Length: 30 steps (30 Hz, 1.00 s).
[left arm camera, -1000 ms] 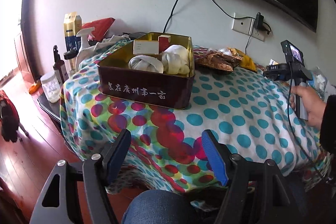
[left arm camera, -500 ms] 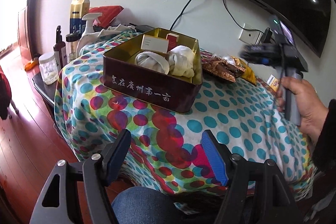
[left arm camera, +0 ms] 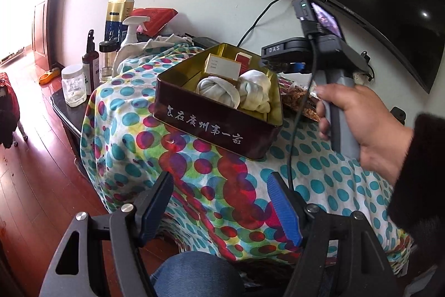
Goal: Organize objects
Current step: 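Carry the rope ball into the gold tin and open the right gripper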
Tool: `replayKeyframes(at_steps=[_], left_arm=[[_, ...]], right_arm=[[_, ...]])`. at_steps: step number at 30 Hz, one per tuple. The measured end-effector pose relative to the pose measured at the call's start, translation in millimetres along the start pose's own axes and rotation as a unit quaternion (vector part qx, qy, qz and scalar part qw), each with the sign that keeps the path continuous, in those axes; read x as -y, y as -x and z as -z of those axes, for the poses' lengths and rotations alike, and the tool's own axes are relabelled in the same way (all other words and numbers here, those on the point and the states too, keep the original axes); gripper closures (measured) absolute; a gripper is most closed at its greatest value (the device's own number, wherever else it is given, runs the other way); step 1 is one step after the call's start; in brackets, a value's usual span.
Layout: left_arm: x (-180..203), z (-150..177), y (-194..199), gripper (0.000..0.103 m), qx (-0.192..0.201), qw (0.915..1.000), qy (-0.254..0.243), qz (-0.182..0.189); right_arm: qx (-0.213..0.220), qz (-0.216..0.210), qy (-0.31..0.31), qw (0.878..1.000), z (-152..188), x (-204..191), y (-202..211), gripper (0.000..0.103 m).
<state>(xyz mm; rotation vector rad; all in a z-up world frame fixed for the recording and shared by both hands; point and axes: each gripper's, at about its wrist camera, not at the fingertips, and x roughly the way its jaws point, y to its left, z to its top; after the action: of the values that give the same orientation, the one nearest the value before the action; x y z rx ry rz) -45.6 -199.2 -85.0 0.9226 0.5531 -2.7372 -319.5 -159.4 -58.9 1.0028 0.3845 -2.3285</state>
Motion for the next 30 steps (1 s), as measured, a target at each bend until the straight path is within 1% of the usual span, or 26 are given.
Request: replayKeyframes(at_steps=[4,7,8,10,12,14,16,18,20,22,24,25,26,29,30], left_arm=[[0.0,-0.5,-1.2,0.031,-0.003,1.0000,-0.001,0.004],[-2.2,-1.8,-3.4,0.031,-0.007,0.9999,0.004,0.008],[-3.5,-2.6,-4.3,0.031,-0.009,0.9999,0.006,0.010],[-6.3,-4.0,-5.2,0.031,-0.011,0.9998,0.012,0.013],[-9.2,-5.4,-6.2,0.031,-0.013,0.9996,0.018,0.015],[-12.3,-6.6,-7.6,0.031,-0.015,0.9994,0.027,0.015],[-14.0,-6.7,-8.7,0.031,-0.019,0.9992,0.031,0.016],[-14.7,-6.3,-8.1,0.031,-0.019,0.9992,0.031,0.016],[-14.0,-6.1,-7.5,0.031,-0.017,0.9993,0.028,0.015],[-12.4,-5.6,-7.4,0.031,-0.017,0.9994,0.027,0.015],[-10.4,-4.9,-8.9,0.031,-0.020,0.9994,0.024,0.015],[-9.6,-4.3,-9.3,0.031,-0.021,0.9994,0.022,0.015],[-8.1,-3.9,-8.9,0.031,-0.020,0.9995,0.020,0.015],[-3.2,-3.1,-5.2,0.031,-0.011,0.9998,0.010,0.015],[-1.7,-2.8,-4.2,0.031,-0.008,0.9998,0.007,0.015]], right_arm=[[-0.020,0.020,-0.002,1.000,-18.2,7.5,-26.6,0.055],[-0.029,0.051,0.021,0.998,-31.6,2.7,-45.3,0.055],[-0.034,0.054,0.028,0.998,-36.5,0.4,-51.3,0.055],[-0.046,0.045,0.034,0.997,-44.9,-5.2,-60.7,0.055],[-0.041,0.037,0.044,0.998,-49.5,-14.3,-63.1,0.055],[-0.064,0.026,0.058,0.996,-51.6,-24.6,-74.7,0.055],[-0.070,0.025,0.068,0.995,-52.4,-31.6,-81.5,0.055],[-0.072,0.030,0.073,0.994,-52.4,-33.1,-84.1,0.055],[-0.075,0.024,0.068,0.995,-51.9,-29.5,-83.6,0.054],[-0.070,0.013,0.059,0.996,-51.9,-24.4,-78.4,0.048],[-0.055,0.004,0.054,0.997,-53.1,-18.9,-67.1,0.024],[-0.047,0.009,0.052,0.998,-54.3,-16.1,-59.9,0.021],[-0.038,0.008,0.048,0.998,-55.9,-13.5,-52.6,0.021],[0.006,-0.006,0.020,1.000,-57.4,4.5,-16.7,0.019],[0.020,-0.004,0.007,1.000,-54.9,14.3,-4.1,0.014]])
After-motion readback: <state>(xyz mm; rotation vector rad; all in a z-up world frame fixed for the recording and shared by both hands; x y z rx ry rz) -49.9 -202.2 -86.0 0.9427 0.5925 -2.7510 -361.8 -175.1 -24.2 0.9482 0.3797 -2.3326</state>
